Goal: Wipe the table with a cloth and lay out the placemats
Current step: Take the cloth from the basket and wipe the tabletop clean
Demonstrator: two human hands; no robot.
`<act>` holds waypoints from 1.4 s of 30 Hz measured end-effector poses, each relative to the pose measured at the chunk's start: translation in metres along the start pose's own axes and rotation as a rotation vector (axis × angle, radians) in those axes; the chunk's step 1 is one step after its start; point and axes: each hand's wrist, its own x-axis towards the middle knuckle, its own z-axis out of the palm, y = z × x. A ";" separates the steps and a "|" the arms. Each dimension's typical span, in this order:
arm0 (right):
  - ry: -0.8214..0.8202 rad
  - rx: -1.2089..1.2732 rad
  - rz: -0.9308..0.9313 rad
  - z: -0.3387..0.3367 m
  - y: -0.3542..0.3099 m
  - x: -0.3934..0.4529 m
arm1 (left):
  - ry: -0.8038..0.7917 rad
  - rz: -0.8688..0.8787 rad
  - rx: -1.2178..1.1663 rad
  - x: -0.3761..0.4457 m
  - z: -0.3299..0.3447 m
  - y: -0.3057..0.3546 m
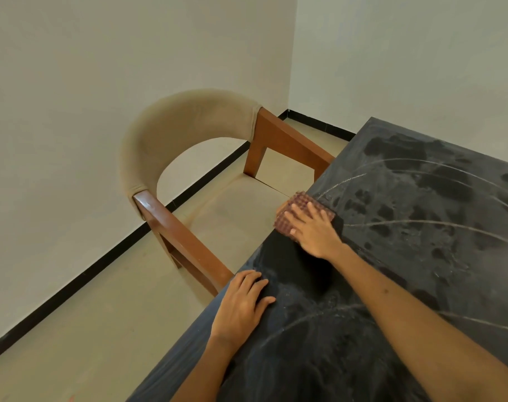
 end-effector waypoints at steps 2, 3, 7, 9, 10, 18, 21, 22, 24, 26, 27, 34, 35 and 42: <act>0.005 -0.003 -0.119 0.008 -0.021 -0.020 | 0.018 0.006 -0.008 0.001 0.000 0.000; 0.005 -0.009 -0.185 0.014 -0.029 -0.032 | 0.028 0.010 -0.012 0.002 0.000 0.000; 0.011 -0.034 -0.251 0.042 -0.034 -0.068 | 0.027 0.021 -0.007 0.000 0.000 -0.001; -0.010 -0.024 -0.243 0.038 -0.025 -0.071 | 0.014 0.010 -0.008 0.000 0.000 -0.001; -0.001 -0.028 -0.240 0.034 -0.019 -0.069 | 0.011 0.007 -0.010 0.000 -0.001 -0.001; 0.011 0.010 0.095 0.016 0.046 -0.052 | 0.000 -0.002 -0.040 0.000 -0.002 -0.002; 0.022 0.058 0.062 0.023 0.031 -0.071 | -0.002 -0.003 -0.041 0.001 -0.002 -0.001; 0.032 0.078 0.017 0.028 0.024 -0.083 | -0.005 -0.001 -0.040 0.001 -0.003 -0.001; 0.042 0.090 -0.103 0.038 0.013 -0.109 | -0.006 -0.001 -0.033 0.000 -0.003 -0.001; 0.046 0.064 -0.198 0.051 0.007 -0.135 | -0.004 0.000 -0.024 0.000 -0.003 0.000; 0.049 0.058 -0.223 0.055 0.007 -0.144 | -0.005 -0.001 -0.021 0.000 -0.004 0.000; 0.044 0.086 -0.141 0.046 0.052 -0.132 | -0.011 -0.004 -0.017 0.000 -0.004 0.000; 0.052 0.102 -0.092 0.043 0.062 -0.124 | -0.011 -0.007 -0.017 0.000 -0.004 -0.001; 0.020 0.233 0.142 0.037 0.078 -0.104 | -0.022 -0.017 -0.019 0.000 -0.003 -0.002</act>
